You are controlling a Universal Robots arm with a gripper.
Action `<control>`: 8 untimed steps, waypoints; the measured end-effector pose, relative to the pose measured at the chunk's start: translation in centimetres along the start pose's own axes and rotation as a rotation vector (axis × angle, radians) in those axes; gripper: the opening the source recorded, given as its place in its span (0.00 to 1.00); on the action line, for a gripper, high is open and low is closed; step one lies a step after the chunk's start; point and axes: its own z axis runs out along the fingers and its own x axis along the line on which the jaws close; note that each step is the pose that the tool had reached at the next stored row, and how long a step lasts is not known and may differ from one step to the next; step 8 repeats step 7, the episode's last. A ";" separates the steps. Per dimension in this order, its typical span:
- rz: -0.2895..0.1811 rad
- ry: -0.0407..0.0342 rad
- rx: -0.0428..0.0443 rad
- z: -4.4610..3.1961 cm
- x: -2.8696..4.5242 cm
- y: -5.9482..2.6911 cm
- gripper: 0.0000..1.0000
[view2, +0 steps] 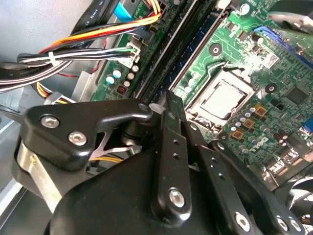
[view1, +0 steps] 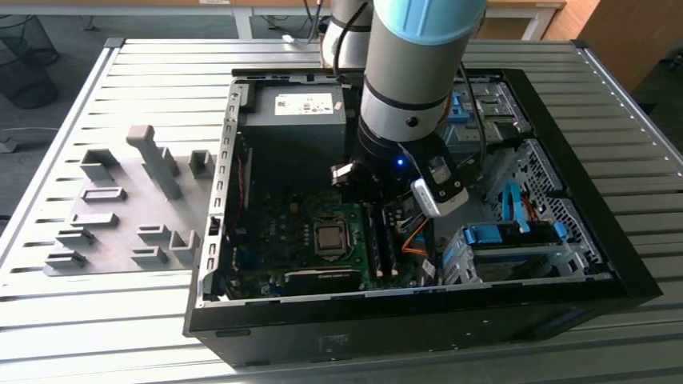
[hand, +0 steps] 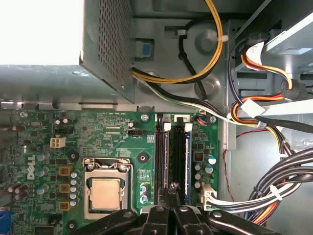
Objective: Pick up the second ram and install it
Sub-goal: 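Press down the second ram until it locks into place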
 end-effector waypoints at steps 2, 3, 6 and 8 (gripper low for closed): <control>0.000 0.0000 0.0000 0.00 0.00 0.00 0.11; 0.000 0.0000 0.0000 0.00 0.00 0.00 0.11; 0.000 0.0001 0.0000 0.00 0.00 0.00 0.11; 0.000 0.0000 0.0000 0.00 0.00 0.00 0.11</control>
